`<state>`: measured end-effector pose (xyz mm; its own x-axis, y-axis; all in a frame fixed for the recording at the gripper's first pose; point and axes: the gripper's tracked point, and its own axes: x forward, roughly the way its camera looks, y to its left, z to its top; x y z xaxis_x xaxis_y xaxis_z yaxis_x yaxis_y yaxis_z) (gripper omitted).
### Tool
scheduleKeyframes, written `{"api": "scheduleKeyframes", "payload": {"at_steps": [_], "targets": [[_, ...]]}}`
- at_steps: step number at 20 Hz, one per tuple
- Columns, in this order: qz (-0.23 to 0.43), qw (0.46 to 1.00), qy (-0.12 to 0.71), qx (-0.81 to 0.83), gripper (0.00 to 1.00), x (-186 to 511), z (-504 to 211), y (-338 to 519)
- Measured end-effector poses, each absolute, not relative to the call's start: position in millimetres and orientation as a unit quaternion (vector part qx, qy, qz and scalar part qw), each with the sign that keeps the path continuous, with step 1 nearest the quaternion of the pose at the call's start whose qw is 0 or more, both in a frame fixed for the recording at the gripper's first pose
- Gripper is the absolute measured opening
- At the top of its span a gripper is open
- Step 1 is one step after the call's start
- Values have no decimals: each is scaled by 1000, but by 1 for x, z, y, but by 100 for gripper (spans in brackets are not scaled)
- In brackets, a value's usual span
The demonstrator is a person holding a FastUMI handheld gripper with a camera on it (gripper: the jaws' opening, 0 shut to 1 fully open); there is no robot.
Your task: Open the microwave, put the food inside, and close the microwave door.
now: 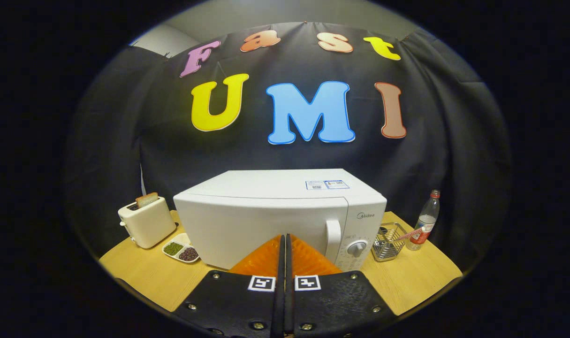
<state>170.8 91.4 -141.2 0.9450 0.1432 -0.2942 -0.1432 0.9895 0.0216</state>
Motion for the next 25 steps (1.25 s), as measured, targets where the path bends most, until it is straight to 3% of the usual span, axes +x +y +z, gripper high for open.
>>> {"api": "scheduleKeyframes", "payload": {"at_steps": [10, 12, 13, 14, 17, 19, 20, 25], "targets": [[61, 992, 115, 0, 1, 70, -94, 88], [55, 992, 109, 6, 5, 55, -87, 86], [56, 993, 108, 11, 12, 45, -85, 88], [56, 993, 107, 13, 32, 37, -84, 89], [56, 993, 101, 16, 58, 14, -80, 88], [49, 994, 93, 11, 86, 2, -76, 83], [47, 995, 88, 8, 93, -4, -74, 81], [44, 996, 76, -5, 94, -26, -65, 75]]}}
